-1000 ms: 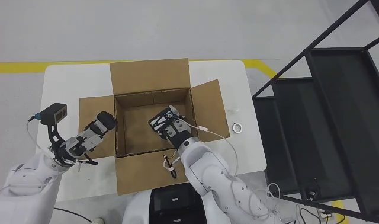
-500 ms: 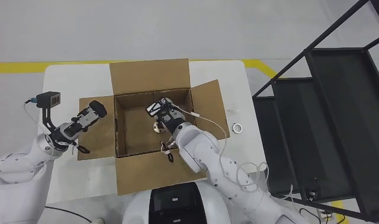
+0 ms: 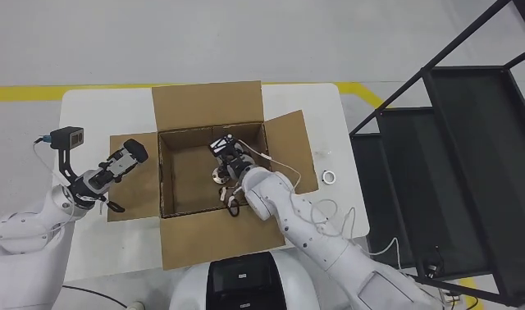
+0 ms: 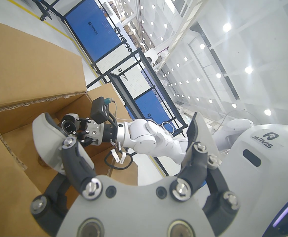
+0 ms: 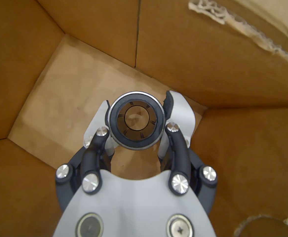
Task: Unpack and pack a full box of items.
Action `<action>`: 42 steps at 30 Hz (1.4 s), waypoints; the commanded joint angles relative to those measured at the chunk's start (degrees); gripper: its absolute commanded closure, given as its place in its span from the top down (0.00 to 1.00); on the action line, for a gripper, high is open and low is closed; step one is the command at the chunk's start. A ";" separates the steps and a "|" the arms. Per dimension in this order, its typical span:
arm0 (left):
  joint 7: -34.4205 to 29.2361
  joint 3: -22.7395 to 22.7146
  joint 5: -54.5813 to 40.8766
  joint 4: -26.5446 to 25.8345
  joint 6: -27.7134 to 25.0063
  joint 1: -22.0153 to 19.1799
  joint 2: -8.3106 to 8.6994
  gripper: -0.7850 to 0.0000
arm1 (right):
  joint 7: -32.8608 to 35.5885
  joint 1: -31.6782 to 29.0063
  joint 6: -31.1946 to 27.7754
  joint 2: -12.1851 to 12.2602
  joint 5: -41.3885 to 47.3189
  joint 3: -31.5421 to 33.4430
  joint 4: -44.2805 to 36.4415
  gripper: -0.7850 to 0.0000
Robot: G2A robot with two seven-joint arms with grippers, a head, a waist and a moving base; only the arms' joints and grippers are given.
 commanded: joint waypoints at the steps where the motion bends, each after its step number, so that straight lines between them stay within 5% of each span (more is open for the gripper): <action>1: 0.00 0.00 0.00 0.00 0.00 0.00 0.00 1.00 | 0.20 0.35 1.47 -0.13 -0.35 0.31 0.90 0.00; 18: 0.00 0.00 0.00 0.00 0.00 0.00 0.00 1.00 | 5.64 1.95 3.20 -1.23 0.96 1.06 3.24 0.00; 19: 0.00 0.00 0.00 0.00 0.00 0.00 0.00 1.00 | 5.68 2.00 3.45 -1.30 0.95 1.07 3.42 0.15; 20: 0.00 0.00 0.00 0.00 0.00 0.00 0.00 1.00 | 5.62 2.02 3.60 -1.37 0.95 1.05 3.55 0.65; 21: 0.00 0.00 0.00 0.00 0.00 0.00 0.00 1.00 | 5.66 2.05 3.61 -1.43 0.95 1.05 3.72 0.89; 22: 0.00 0.00 0.00 0.00 0.00 0.00 0.00 1.00 | 5.72 2.12 3.67 -1.47 0.82 1.06 3.87 1.00; 31: 0.00 0.00 0.00 0.00 0.00 0.00 0.00 1.00 | 5.14 -0.63 3.05 -1.00 0.29 3.15 -1.39 1.00; 42: 0.00 0.00 0.00 0.00 0.00 0.00 0.00 1.00 | 5.58 -15.78 -2.97 1.93 -2.72 9.14 -30.77 1.00</action>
